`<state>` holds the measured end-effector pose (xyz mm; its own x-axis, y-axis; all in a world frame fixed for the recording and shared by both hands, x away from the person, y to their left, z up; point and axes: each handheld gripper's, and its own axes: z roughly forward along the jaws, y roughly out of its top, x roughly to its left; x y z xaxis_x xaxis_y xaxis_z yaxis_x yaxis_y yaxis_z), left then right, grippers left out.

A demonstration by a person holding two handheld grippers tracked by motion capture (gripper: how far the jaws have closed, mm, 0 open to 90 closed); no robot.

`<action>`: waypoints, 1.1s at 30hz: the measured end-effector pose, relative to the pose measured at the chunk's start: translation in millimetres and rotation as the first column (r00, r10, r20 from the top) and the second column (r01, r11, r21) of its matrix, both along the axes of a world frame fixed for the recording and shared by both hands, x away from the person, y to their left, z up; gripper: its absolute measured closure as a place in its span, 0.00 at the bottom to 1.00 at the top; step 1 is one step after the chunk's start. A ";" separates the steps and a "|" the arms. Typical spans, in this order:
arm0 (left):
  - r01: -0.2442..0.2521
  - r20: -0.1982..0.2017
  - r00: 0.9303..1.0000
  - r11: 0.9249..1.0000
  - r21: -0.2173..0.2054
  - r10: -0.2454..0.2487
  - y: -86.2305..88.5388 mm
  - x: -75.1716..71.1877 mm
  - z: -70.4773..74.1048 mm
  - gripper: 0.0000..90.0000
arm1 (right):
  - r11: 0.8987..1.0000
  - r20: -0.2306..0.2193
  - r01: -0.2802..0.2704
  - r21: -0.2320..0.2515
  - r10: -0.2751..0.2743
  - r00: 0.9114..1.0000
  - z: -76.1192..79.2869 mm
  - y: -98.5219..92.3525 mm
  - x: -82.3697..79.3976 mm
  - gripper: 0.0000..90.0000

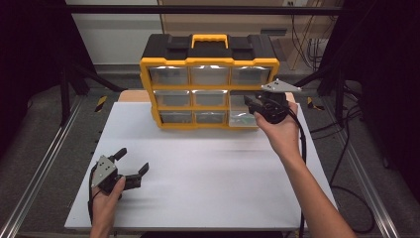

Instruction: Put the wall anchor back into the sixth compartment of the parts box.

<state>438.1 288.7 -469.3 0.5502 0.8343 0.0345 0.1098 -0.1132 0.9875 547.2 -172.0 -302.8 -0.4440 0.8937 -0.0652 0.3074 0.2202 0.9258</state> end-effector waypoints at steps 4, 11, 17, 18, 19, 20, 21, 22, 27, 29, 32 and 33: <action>0.000 -0.001 1.000 1.000 -0.002 0.000 -0.3 0.7 -0.1 0.02 | 0.999 0.031 0.037 0.008 -0.038 0.999 2.6 -2.0 -2.0 0.42; 0.009 -0.005 1.000 1.000 0.012 -0.009 -2.5 1.0 -0.9 0.02 | 0.999 0.033 0.050 0.013 -0.051 0.998 4.1 -2.4 -5.8 0.17; 0.004 -0.005 1.000 1.000 0.002 -0.004 -1.7 0.6 -0.7 0.02 | 0.998 0.044 0.035 0.048 -0.037 0.998 5.0 -2.4 -11.6 0.14; 0.004 -0.005 1.000 1.000 0.001 -0.004 -1.7 0.6 -0.7 0.02 | 0.998 0.043 0.030 0.054 -0.032 0.999 5.0 -2.4 -12.9 0.14; 0.006 -0.005 1.000 1.000 0.002 -0.006 -1.9 0.6 -0.8 0.02 | 0.998 0.044 0.023 0.054 -0.025 0.999 5.0 -2.5 -14.0 0.14; 0.008 -0.006 1.000 1.000 0.007 -0.008 -2.1 0.6 -0.9 0.02 | 0.998 0.043 0.017 0.052 -0.020 0.999 5.0 -2.3 -15.2 0.13; 0.009 -0.006 1.000 1.000 0.005 -0.009 -2.5 0.6 -0.8 0.02 | 0.998 0.044 0.013 0.054 -0.015 0.999 5.3 -2.3 -16.4 0.12; 0.010 -0.005 1.000 1.000 0.005 -0.010 -2.8 0.5 -0.7 0.02 | 0.998 0.045 0.007 0.062 -0.010 0.999 5.6 -2.5 -17.8 0.12; 0.007 -0.002 1.000 1.000 0.018 -0.007 -4.2 -0.5 -0.5 0.02 | 0.995 0.060 -0.036 0.094 0.031 0.998 8.6 -5.1 -23.8 0.09; 0.002 -0.003 1.000 0.999 0.035 -0.002 -3.8 -0.7 -0.4 0.02 | 0.995 0.069 -0.036 0.098 0.029 0.997 9.7 -6.9 -25.7 0.08; 0.003 -0.003 1.000 0.999 0.034 -0.003 -3.7 -0.9 -0.5 0.02 | 0.994 0.087 -0.024 0.107 0.015 0.996 11.7 -11.4 -29.4 0.08; 0.005 -0.003 1.000 0.999 0.032 -0.005 -4.0 -1.0 -0.5 0.02 | 0.993 0.091 -0.025 0.114 0.014 0.996 12.3 -13.2 -30.8 0.08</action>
<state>437.1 284.7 -469.8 0.5549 0.8298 0.0597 0.1120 -0.1457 0.9830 516.5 -185.2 -290.5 -0.4585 0.8887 -0.0036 0.2180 0.1164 0.9690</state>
